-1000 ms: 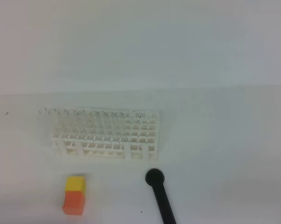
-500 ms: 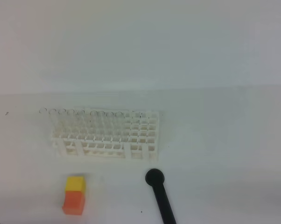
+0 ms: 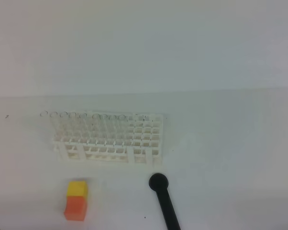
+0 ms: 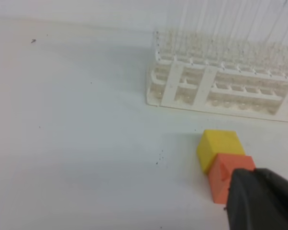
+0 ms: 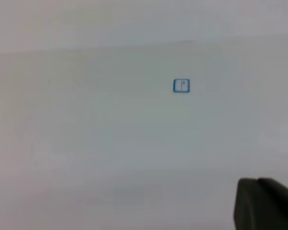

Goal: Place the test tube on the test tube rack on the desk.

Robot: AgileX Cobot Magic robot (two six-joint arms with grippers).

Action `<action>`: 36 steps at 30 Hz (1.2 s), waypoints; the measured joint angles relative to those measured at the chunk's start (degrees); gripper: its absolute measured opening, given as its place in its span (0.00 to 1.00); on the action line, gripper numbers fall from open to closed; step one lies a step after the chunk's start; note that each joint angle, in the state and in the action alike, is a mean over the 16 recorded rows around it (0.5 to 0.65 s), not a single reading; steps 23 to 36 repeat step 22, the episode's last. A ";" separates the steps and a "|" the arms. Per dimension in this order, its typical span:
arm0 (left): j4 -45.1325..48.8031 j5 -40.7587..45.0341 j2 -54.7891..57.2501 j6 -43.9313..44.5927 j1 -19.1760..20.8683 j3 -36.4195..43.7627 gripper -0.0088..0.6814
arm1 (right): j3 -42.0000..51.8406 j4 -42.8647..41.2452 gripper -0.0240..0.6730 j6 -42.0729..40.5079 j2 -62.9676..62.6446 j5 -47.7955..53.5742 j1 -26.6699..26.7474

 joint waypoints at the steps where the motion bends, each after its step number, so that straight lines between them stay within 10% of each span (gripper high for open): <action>1: 0.00 0.00 -0.09 0.00 0.00 0.00 0.01 | -0.01 0.11 0.03 0.19 0.00 0.75 0.10; 36: 0.00 0.00 -0.17 0.00 0.00 0.21 0.01 | -0.13 -0.03 0.03 1.11 0.00 3.57 2.75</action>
